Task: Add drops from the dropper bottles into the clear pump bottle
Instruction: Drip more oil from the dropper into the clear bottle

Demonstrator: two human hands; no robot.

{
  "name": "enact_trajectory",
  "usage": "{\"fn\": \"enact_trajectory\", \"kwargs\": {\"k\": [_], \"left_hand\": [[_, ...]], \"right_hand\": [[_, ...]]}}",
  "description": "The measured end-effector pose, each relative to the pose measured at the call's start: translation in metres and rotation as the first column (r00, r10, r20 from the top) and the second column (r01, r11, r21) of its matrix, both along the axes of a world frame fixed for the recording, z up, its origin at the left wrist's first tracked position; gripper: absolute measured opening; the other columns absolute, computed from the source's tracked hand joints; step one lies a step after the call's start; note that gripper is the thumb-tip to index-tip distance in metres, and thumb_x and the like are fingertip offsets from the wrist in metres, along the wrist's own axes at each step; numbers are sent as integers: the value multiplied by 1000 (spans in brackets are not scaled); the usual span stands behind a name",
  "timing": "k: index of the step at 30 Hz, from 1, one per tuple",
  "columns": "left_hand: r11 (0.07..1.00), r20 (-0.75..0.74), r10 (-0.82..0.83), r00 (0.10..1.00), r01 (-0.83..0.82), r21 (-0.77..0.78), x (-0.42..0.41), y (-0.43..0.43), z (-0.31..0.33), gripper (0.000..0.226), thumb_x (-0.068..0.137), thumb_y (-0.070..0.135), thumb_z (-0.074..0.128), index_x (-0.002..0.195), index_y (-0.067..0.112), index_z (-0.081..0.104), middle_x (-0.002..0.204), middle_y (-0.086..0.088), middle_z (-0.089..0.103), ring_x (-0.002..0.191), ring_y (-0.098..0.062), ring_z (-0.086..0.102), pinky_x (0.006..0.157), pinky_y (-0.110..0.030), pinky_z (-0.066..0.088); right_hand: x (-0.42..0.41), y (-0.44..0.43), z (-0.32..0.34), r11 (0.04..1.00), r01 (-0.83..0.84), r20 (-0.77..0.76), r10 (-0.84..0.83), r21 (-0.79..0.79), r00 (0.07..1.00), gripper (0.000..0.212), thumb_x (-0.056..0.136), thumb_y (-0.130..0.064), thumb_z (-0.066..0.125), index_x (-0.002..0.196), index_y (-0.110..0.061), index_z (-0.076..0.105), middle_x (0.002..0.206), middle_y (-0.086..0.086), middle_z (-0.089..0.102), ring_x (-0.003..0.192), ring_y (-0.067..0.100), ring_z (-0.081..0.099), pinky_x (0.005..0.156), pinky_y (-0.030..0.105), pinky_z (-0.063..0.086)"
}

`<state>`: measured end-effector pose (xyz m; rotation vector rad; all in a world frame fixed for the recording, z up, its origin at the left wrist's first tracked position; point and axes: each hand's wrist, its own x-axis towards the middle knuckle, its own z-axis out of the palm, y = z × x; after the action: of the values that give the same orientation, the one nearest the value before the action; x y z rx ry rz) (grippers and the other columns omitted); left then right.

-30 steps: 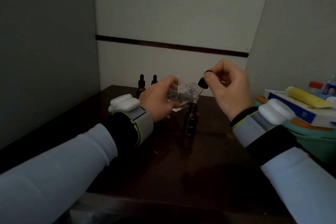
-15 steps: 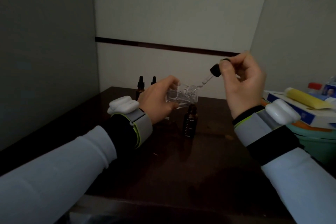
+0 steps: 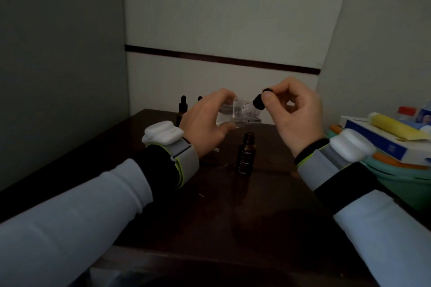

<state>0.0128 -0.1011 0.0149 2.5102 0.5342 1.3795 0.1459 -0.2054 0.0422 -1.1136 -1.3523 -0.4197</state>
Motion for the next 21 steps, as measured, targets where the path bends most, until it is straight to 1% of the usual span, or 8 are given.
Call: {"fn": "enact_trajectory", "kwargs": {"k": [3,6,8,10,14,18,21], "left_hand": [[1000,-6,1,1000,-1,6,0,0,0,41,80,20,72,115,23,51,113,9,59,103,-14,55,82,-39,49],[1000,-9,13,1000,-13,6,0,0,0,41,80,20,72,115,23,51,112,10,59,102,-14,55,80,-35,48],[1000,-8,10,1000,-10,5,0,0,0,41,80,20,72,115,23,51,112,10,59,102,-14,54,80,-33,46],[1000,-11,7,1000,-7,15,0,0,0,42,80,19,72,116,22,51,112,9,59,102,-14,54,79,-34,46],[1000,-23,1,1000,-1,18,1,1,0,42,79,18,72,116,22,51,112,8,60,102,-14,55,81,-38,49],[1000,-27,1,1000,-1,22,1,2,0,42,80,19,72,116,22,51,114,7,60,104,-16,56,83,-39,48],[1000,-41,6,999,-5,15,2,1,-1,43,80,19,71,117,22,50,114,8,59,105,-14,55,85,-36,48]], "right_hand": [[-1,1,-1,999,-33,-11,33,-18,999,19,82,-20,63,70,-32,54,62,-19,53,58,2,43,50,20,37],[-1,1,-1,1000,-22,-17,22,-18,1000,20,81,-19,62,67,-30,52,60,-13,49,56,2,42,49,18,35],[-1,0,-1,999,-32,-23,31,-13,999,19,81,-20,62,68,-30,52,60,-14,48,57,2,41,49,18,35],[-1,0,-1,999,-45,-26,44,-26,999,20,81,-19,63,69,-30,53,59,-15,49,57,3,41,49,18,35],[-2,0,0,998,-52,-30,51,-42,998,24,82,-11,64,68,-25,51,60,-10,47,55,1,41,48,15,33],[-2,1,-1,997,-60,-38,58,-53,998,21,79,-17,63,66,-28,51,56,-17,49,55,1,42,49,16,35],[-2,1,0,998,-56,-35,54,-43,998,19,79,-18,62,67,-28,52,59,-13,49,56,1,42,49,16,36]]}}
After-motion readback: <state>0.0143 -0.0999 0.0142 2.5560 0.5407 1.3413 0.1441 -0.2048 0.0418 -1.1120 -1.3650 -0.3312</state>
